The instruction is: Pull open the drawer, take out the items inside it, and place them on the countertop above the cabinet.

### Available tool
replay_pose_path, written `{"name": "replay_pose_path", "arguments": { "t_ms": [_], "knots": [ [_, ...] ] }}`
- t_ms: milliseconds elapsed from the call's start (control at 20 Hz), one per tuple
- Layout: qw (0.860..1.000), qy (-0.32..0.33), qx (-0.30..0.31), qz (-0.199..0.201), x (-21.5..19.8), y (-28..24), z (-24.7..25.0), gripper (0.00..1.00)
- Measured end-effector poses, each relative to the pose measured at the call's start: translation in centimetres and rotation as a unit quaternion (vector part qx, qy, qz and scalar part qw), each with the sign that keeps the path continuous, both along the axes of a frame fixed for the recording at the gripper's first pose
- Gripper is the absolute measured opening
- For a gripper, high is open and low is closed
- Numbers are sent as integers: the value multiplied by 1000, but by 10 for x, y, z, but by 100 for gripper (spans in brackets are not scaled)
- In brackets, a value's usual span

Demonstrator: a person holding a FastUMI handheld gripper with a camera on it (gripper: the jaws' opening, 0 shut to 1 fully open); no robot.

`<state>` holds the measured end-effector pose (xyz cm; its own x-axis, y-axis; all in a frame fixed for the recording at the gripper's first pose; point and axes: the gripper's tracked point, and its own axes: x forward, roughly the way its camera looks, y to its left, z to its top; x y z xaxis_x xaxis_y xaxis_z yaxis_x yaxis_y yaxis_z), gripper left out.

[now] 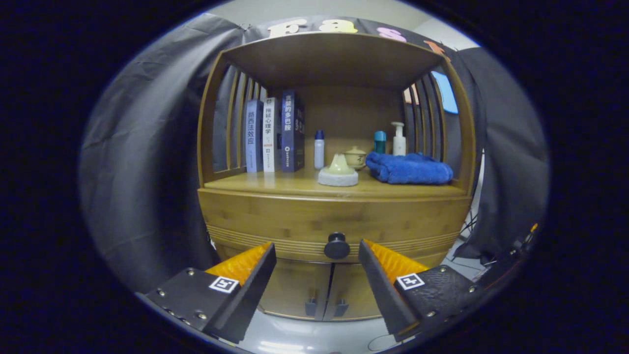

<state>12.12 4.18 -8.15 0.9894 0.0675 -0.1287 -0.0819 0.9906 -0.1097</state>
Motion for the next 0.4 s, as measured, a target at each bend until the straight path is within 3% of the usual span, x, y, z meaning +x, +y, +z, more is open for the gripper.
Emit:
{"name": "replay_pose_path", "arguments": {
  "t_ms": [250,400],
  "knots": [
    [999,-17,36,19,-56,4,71,100],
    [999,-51,17,3,-87,-7,122,100]
  ]
}}
